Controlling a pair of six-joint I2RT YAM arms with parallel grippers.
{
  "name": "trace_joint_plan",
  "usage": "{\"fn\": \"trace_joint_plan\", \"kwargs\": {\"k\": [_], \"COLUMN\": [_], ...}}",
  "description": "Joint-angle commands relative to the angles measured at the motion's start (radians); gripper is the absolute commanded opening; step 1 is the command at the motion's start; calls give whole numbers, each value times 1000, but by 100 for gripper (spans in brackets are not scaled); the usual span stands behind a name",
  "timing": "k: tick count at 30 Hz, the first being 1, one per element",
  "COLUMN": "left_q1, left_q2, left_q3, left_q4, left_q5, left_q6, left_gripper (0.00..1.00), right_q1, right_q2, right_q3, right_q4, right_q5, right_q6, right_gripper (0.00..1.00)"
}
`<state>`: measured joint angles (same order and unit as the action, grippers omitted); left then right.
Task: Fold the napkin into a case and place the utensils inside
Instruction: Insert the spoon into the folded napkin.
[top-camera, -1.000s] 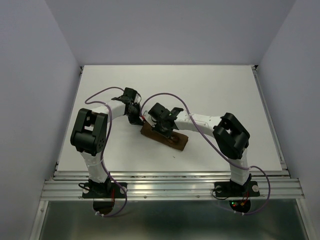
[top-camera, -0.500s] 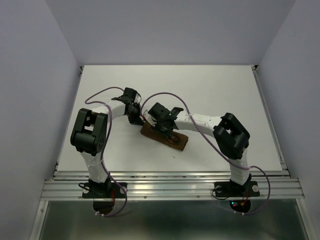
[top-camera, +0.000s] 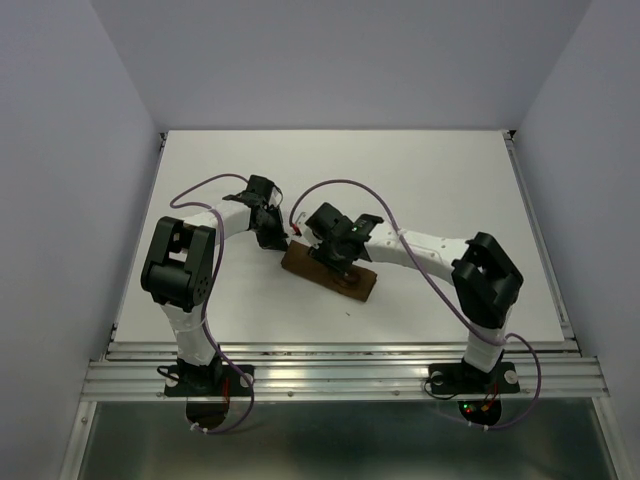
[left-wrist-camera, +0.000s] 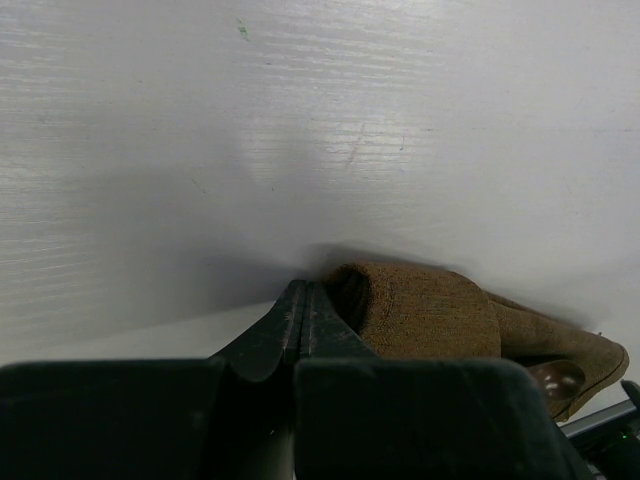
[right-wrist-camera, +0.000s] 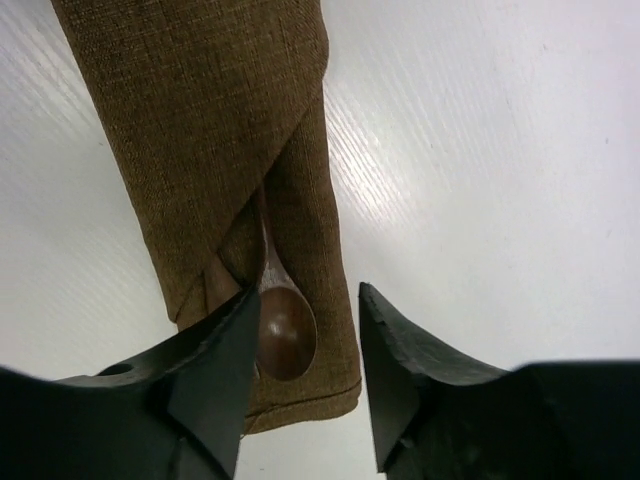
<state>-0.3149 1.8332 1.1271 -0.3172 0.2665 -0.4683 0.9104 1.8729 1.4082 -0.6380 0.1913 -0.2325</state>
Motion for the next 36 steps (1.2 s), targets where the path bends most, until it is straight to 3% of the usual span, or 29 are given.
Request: {"fn": "trace_joint_plan", "kwargs": {"k": [1, 12, 36], "left_q1": [-10, -12, -19], "left_q2": [-8, 15, 14], "left_q3": [10, 25, 28], "left_q4": [-14, -17, -20], "left_q5": [8, 8, 7], "left_q6": [14, 22, 22], "left_gripper": [2, 2, 2], "right_q1": [7, 7, 7], "right_q2": [-101, -185, -129], "right_q3": [-66, -212, -232], "right_q4": [43, 77, 103], "right_q5": [54, 14, 126], "right_q6": [68, 173, 179], "right_gripper": [52, 61, 63]}}
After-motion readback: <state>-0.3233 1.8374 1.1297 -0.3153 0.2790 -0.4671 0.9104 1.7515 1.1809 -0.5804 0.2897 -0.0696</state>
